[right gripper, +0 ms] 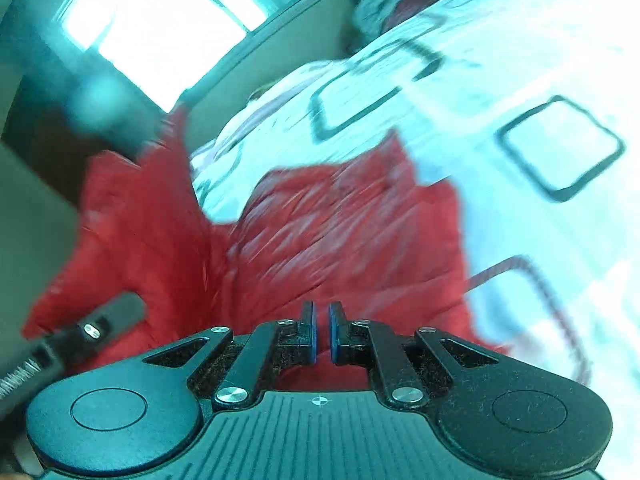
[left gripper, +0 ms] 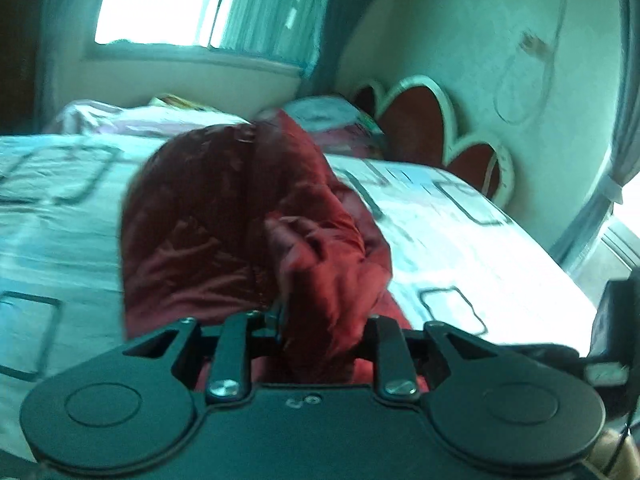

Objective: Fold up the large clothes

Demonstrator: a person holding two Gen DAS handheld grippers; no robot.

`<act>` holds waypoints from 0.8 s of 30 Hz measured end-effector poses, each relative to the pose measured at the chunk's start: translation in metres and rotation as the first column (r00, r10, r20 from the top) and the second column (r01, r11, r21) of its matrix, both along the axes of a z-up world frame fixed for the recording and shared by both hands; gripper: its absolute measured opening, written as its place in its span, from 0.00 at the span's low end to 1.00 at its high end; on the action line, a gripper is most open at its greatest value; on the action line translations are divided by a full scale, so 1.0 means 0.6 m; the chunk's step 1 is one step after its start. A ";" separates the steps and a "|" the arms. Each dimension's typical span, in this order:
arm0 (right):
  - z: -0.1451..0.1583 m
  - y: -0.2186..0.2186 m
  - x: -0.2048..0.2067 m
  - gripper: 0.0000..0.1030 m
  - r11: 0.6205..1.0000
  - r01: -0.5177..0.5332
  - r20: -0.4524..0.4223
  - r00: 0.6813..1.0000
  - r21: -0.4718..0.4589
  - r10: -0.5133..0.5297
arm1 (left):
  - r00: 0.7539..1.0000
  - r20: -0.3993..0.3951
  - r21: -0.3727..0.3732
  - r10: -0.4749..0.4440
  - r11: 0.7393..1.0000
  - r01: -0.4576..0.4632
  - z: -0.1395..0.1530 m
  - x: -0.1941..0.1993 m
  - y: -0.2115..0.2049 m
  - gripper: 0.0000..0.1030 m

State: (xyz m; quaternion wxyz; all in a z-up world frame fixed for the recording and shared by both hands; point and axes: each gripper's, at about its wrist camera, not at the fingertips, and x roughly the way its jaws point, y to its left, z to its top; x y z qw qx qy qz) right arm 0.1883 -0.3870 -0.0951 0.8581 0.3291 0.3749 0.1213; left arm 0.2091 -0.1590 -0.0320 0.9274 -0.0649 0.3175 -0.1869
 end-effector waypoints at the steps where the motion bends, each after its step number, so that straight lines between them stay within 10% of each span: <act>1: 0.000 -0.013 -0.001 0.08 1.000 0.017 -0.002 1.000 0.001 -0.017 | 1.000 -0.027 -0.003 -0.015 1.000 0.015 -0.010 0.007 -0.014 0.28; 7: -0.003 -0.104 -0.002 0.08 0.992 0.125 -0.045 0.991 0.012 -0.125 | 0.986 -0.128 0.059 -0.105 0.992 0.113 -0.080 0.024 -0.084 0.43; 9: -0.003 -0.123 0.000 0.46 0.989 0.146 -0.053 0.988 0.003 -0.145 | 0.982 -0.140 0.057 -0.123 0.990 0.132 -0.091 0.024 -0.092 0.59; 10: 0.002 -0.131 -0.005 0.87 0.987 0.161 -0.028 0.987 0.001 -0.161 | 0.979 -0.145 0.028 -0.141 0.989 0.146 -0.092 0.023 -0.094 0.74; 11: 0.010 -0.138 -0.010 0.91 0.987 0.163 0.009 0.987 0.003 -0.163 | 0.976 -0.147 -0.008 -0.161 0.987 0.162 -0.089 0.022 -0.092 0.80; 18: 0.061 -0.138 0.018 0.85 0.997 0.049 0.091 0.994 0.060 -0.054 | 0.968 -0.115 -0.190 -0.224 0.961 0.200 0.002 -0.009 -0.014 0.69; 24: 0.081 -0.069 0.112 0.73 0.992 -0.125 0.126 0.985 0.030 0.121 | 0.999 -0.024 -0.178 0.048 0.983 -0.052 0.021 0.024 0.141 0.46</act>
